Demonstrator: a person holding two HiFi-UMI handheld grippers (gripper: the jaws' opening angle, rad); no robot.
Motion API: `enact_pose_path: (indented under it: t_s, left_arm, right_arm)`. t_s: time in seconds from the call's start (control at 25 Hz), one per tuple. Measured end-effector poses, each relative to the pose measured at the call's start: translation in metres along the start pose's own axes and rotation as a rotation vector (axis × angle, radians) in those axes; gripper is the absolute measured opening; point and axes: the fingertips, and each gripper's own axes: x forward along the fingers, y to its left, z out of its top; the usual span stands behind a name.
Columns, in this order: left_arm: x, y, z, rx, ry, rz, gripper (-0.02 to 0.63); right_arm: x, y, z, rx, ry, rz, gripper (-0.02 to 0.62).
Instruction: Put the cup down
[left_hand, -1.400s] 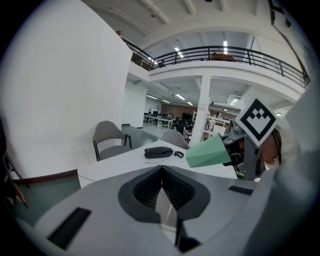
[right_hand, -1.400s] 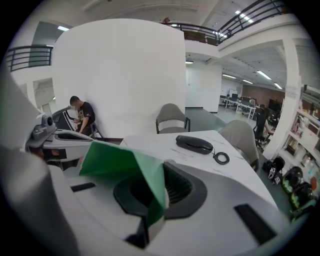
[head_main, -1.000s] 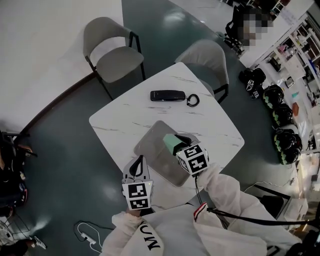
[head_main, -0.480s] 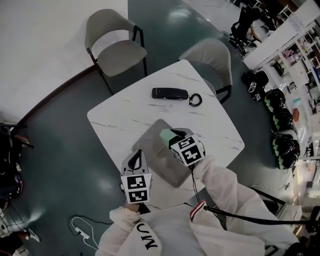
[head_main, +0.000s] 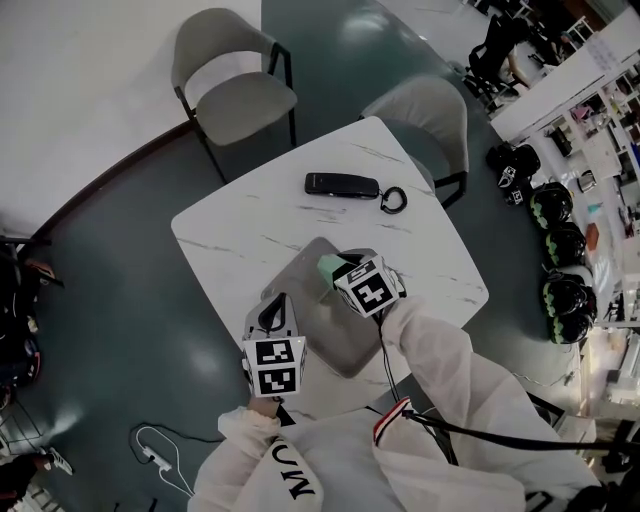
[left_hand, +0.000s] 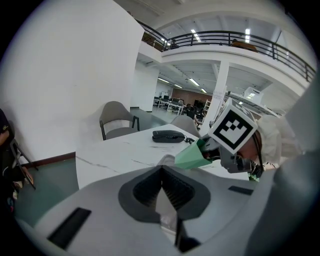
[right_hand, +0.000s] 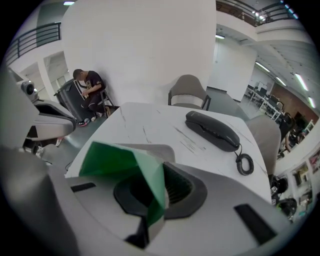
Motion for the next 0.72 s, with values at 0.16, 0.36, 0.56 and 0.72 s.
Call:
enact_pose_path:
  t_s: [0.16,0.36,0.56,0.72]
  left_arm:
    - [0.003,0.0,-0.001,-0.009,0.006,0.0,0.009]
    - [0.012,0.001,-0.003,-0.028,0.023,0.005,0.009]
    - [0.016,0.004,-0.001,-0.036,0.027,0.008,0.009]
    - [0.017,0.006,-0.003,-0.043,0.035,0.006,0.009]
  right_arm:
    - [0.013,0.001,-0.007,-0.036,0.055,0.018,0.014]
    - [0.023,0.003,-0.005,-0.07,0.101,0.036,0.014]
    - [0.034,0.008,-0.003,-0.118,0.168,0.059,0.014]
    - [0.038,0.014,0.001,-0.149,0.206,0.081,0.014]
